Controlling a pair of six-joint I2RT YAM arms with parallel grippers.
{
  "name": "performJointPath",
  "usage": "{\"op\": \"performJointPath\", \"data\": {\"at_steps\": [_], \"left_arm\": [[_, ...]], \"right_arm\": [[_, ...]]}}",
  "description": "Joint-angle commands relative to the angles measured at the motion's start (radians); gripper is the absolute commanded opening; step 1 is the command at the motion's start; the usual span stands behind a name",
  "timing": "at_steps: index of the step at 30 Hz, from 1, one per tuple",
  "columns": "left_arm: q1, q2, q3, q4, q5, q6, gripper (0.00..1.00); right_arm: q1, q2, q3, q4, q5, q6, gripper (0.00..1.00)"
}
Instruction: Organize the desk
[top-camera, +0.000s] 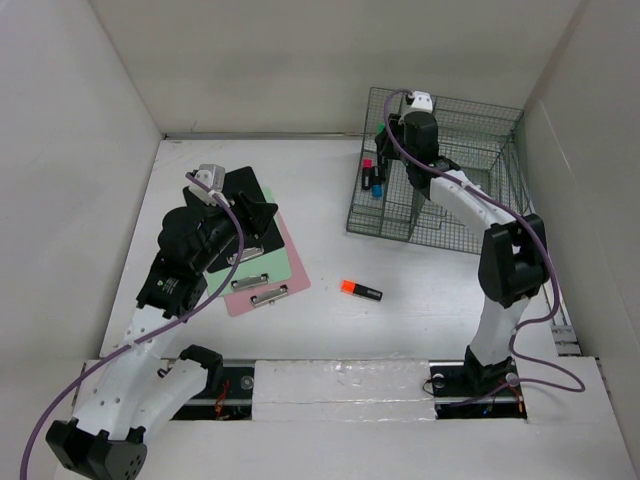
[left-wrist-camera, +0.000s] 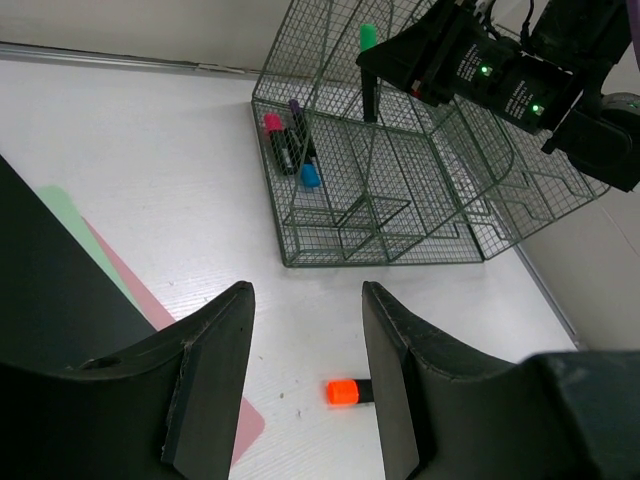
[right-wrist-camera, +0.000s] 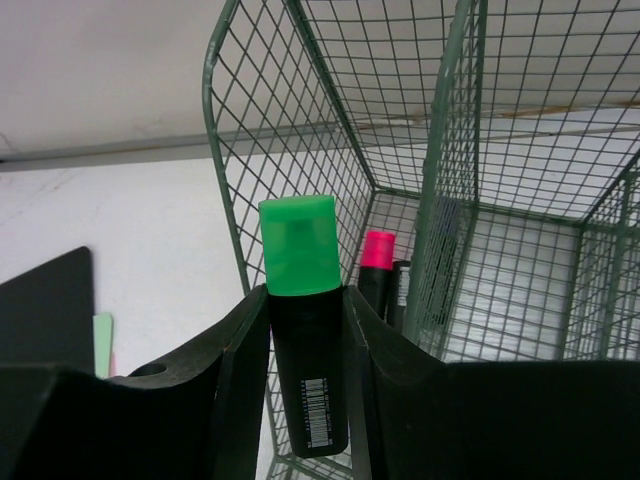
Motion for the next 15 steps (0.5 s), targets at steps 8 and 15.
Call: {"op": "performJointPath", "data": {"at_steps": [8, 15], "left_arm": [[0.002, -0.008, 0.039, 0.029, 0.009, 0.01, 0.44], [0.002, -0.016, 0.036, 0.026, 0.009, 0.012, 0.43]], "right_arm": [[-0.001, 0.004, 0.01, 0.114, -0.002, 0.074, 0.5], [-0.01, -0.039, -0.022, 0.126, -0.013, 0.063, 0.53]]}}
